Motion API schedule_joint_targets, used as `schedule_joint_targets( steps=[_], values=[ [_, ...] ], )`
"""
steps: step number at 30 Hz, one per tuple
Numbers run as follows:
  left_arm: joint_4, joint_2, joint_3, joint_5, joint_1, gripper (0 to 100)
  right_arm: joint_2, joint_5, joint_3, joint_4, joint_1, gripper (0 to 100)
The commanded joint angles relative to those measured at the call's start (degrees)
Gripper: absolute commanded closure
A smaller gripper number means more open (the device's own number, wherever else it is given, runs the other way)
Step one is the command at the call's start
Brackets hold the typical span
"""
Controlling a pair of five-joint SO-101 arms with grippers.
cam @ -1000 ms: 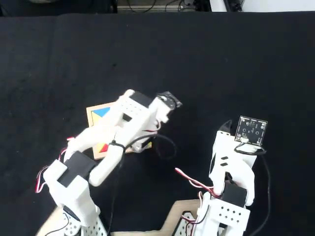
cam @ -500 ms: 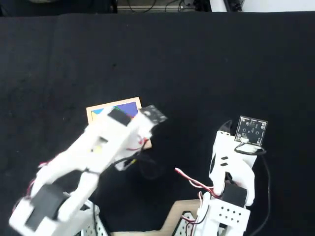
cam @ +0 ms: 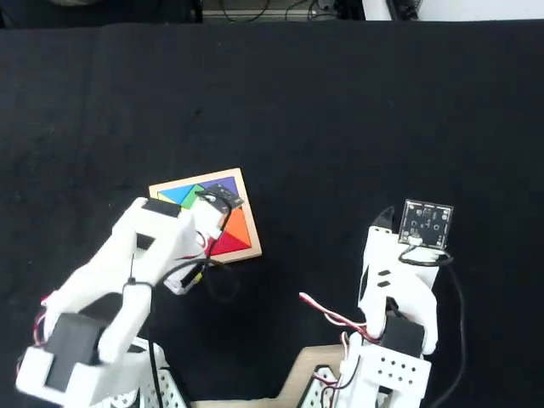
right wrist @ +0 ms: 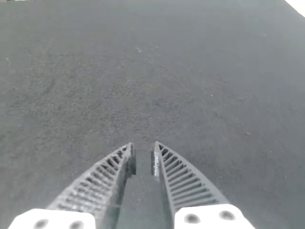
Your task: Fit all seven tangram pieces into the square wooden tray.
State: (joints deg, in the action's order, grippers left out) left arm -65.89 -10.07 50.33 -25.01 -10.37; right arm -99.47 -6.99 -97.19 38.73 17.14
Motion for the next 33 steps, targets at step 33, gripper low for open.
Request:
schedule_joint_targets(
  steps=[33],
  values=[
    [-9.8, -1.1, -26.2, 0.8, 8.0, 94, -1.2, -1.1, 0.3, 0.2, -2.6, 92.4]
  ],
)
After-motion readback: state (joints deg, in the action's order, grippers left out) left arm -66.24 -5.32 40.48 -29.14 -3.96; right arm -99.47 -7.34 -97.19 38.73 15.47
